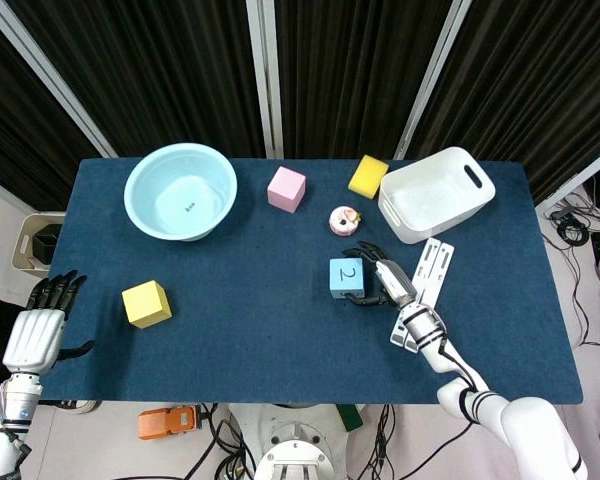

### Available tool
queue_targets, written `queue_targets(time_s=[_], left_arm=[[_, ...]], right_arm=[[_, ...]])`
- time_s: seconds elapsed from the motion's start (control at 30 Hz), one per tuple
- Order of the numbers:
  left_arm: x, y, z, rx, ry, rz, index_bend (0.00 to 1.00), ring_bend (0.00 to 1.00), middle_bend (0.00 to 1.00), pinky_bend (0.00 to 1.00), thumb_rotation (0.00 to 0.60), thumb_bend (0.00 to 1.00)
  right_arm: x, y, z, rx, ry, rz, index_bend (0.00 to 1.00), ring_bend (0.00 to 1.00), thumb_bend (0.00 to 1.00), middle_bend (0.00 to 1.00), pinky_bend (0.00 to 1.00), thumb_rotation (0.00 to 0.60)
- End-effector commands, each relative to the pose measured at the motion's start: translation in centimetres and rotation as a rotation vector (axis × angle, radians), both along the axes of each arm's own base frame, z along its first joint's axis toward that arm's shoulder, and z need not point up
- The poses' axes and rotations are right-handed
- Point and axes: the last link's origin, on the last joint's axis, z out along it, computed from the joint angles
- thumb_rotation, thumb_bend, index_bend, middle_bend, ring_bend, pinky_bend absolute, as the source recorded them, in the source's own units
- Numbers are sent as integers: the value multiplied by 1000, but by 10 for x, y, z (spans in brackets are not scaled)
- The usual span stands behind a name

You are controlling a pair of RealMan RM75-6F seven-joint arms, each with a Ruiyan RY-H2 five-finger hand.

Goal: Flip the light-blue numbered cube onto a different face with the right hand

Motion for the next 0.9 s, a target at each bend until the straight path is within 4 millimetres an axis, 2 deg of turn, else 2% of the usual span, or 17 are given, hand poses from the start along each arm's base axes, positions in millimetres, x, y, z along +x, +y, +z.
queue_targets(time_s=[0.03,0.17,0.33,0.4,0.53,0.63,0.73,0.9], left_arm=[[0,0,0,-3,0,1,68,0,0,0,600,4],[1,2,-1,-2,0,-4,68,0,0,0,600,4],[2,3,0,-2,4,-9,68,0,0,0,600,4],[2,4,1,-2,5,-9,68,0,0,0,600,4],[2,5,2,3,3,-7,68,0,0,0,600,4],[2,6,2,9,-3,-5,68,0,0,0,600,4],[2,6,1,23,-11,-6,65,0,0,0,600,3],[0,5,2,45,-37,6,59,0,0,0,600,4]], right_arm=[[-5,5,5,1,32,15,0,0,338,93,0,599],[-10,8,15,3,79,26,0,0,332,12,0,592],[-11,12,39,-50,151,69,0,0,331,0,0,588],[-12,15,58,-93,223,97,0,0,329,0,0,592],[-12,28,108,-199,408,121,0,0,328,0,0,600],[-12,49,152,-279,526,69,0,0,328,0,0,600],[-18,69,183,-346,622,2,0,0,328,0,1,600],[-37,104,211,-418,659,-120,0,0,328,0,2,599]])
